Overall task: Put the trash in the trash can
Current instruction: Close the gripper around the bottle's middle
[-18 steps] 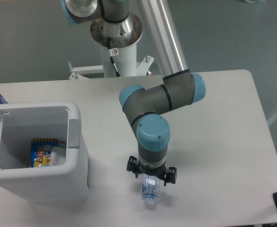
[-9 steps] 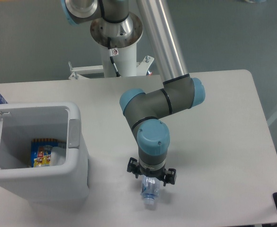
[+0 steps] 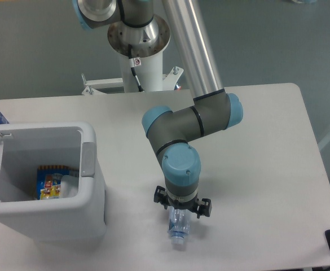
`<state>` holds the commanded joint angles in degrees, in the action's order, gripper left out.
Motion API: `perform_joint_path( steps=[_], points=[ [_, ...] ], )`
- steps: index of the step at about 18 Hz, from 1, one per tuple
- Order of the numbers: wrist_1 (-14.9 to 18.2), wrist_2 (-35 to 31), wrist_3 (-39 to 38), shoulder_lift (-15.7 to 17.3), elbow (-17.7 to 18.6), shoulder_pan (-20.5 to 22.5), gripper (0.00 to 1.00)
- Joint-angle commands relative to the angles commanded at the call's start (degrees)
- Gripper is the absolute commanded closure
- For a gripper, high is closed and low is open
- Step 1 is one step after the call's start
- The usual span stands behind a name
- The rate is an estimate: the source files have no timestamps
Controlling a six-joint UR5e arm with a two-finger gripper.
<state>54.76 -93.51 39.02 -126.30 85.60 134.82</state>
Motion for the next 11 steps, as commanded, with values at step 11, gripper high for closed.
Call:
perform_joint_path(
  steps=[11],
  points=[
    [-0.2, -0.1, -0.1, 0.0, 0.4, -0.1, 0.19]
  ],
)
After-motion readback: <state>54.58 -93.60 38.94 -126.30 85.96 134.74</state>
